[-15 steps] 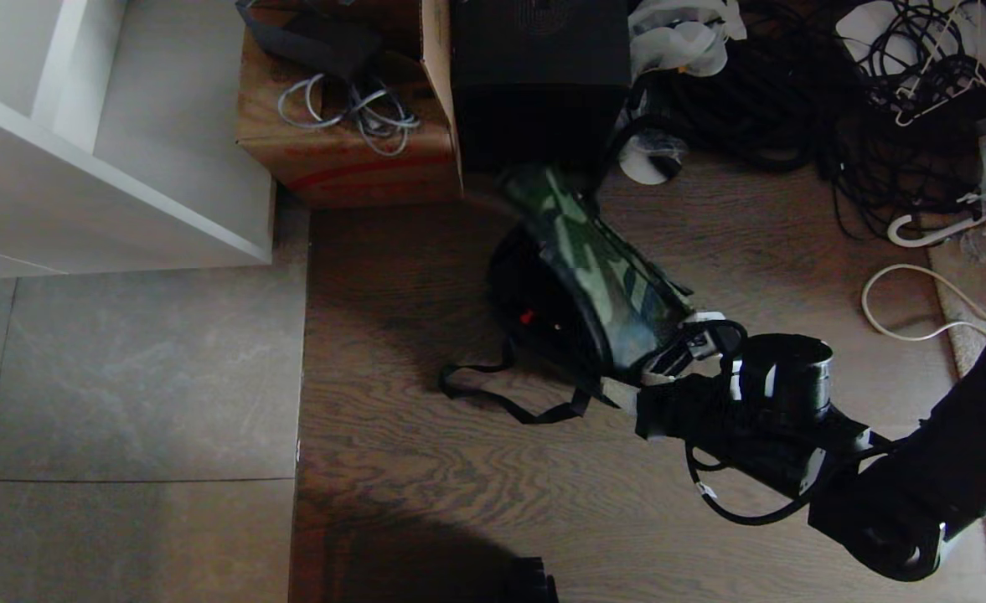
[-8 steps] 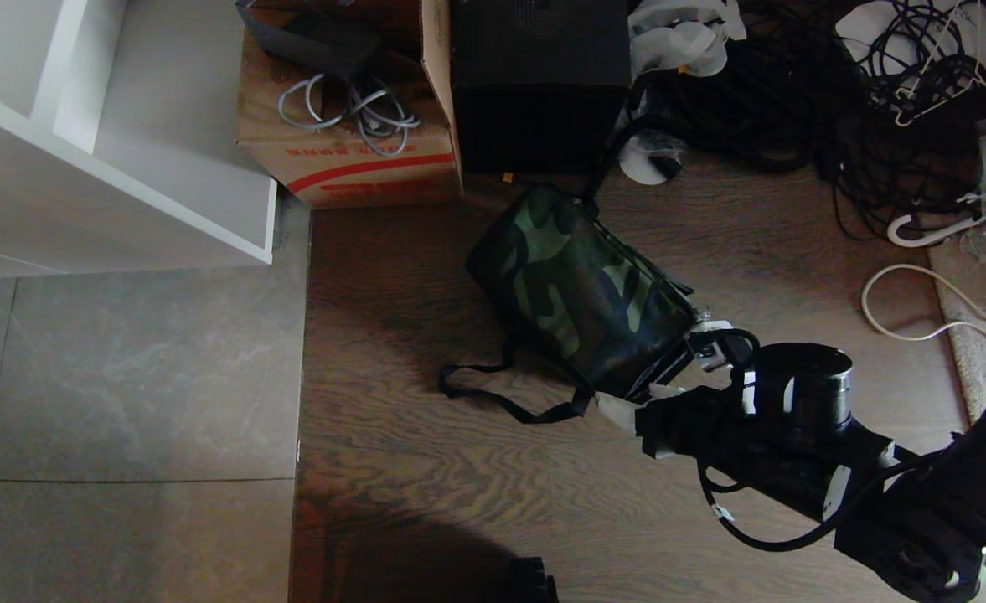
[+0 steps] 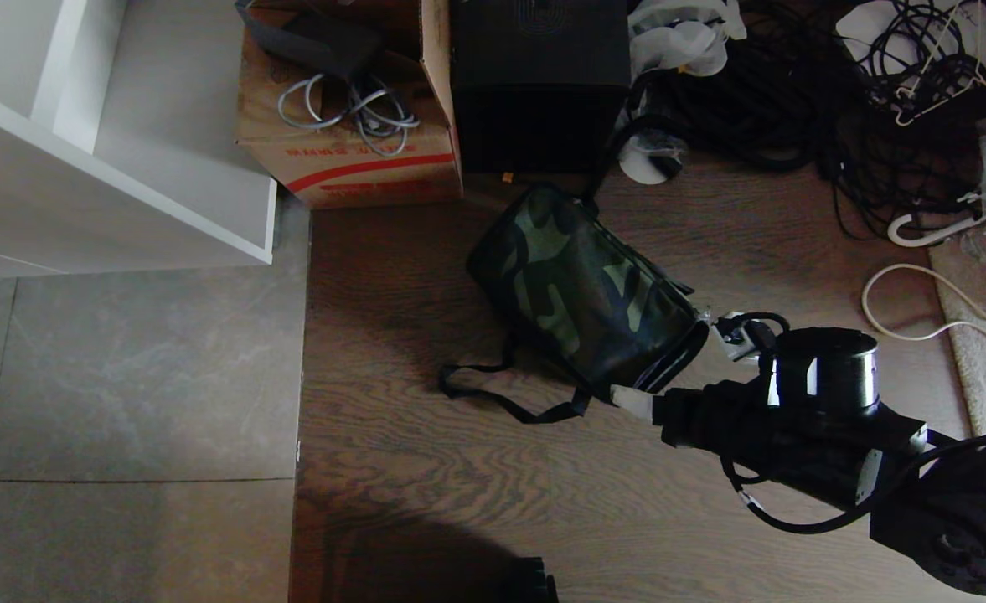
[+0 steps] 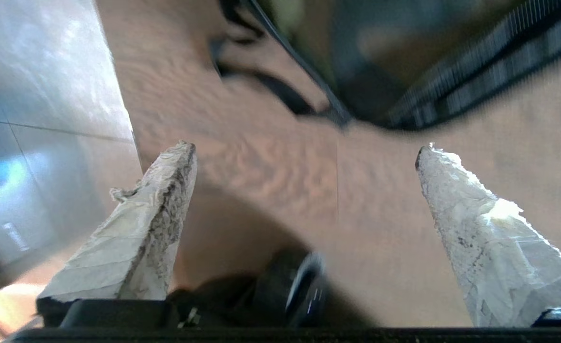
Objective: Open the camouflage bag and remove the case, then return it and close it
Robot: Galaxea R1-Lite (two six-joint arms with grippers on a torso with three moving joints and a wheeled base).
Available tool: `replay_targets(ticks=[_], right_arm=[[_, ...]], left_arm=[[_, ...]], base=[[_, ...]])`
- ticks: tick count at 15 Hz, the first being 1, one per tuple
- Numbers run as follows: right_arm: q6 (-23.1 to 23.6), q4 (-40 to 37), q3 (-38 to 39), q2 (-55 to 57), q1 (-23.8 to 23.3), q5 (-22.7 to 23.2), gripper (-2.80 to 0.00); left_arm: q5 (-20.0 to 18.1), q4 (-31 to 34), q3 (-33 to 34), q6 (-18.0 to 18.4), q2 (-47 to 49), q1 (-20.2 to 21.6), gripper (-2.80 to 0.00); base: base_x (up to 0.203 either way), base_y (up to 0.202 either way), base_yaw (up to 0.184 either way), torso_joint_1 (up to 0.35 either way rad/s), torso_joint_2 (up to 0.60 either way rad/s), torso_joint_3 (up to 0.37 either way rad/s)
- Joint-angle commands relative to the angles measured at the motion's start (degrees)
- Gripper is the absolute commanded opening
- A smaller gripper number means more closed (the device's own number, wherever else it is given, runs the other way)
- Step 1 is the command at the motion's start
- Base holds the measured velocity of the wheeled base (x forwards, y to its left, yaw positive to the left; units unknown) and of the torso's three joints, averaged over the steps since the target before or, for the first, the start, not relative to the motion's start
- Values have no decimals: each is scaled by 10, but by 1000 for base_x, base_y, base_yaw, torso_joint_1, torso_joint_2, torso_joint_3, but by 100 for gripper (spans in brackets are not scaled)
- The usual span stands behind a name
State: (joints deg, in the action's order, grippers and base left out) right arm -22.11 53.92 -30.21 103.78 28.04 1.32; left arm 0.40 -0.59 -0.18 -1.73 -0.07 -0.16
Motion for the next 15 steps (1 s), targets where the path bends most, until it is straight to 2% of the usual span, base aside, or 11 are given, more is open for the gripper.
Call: replay_targets(ticks=[1,2,3,7,9,11,13,15], right_arm=[[-36,-36,4,-42,-3,1,0],[-61,-59,12,-70,-3,3,-220],[-74,-87,23,-94,-3,5,-280],[-85,-217,72,-218,-2,8,-280],[-86,-310,80,-304,-4,8,-280],[-79,-434,85,-417,-26,9,-280],[-47,-554,84,-538,-70,8,-280],[14,-638,96,-655,-127,6,-280]], left_arm=[[0,0,0,0,1,0,-280],[0,0,0,0,0,0,-280],[0,0,0,0,1,0,-280],[0,0,0,0,1,0,-280],[0,0,0,0,0,0,-280],[0,0,0,0,0,0,-280],[0,0,0,0,1,0,-280],[0,0,0,0,1,0,-280]], base=[[0,0,0,0,0,0],[0,0,0,0,0,0],[0,0,0,0,0,0],[0,0,0,0,0,0],[0,0,0,0,0,0],[0,0,0,0,0,0],[0,0,0,0,0,0],[0,0,0,0,0,0]])
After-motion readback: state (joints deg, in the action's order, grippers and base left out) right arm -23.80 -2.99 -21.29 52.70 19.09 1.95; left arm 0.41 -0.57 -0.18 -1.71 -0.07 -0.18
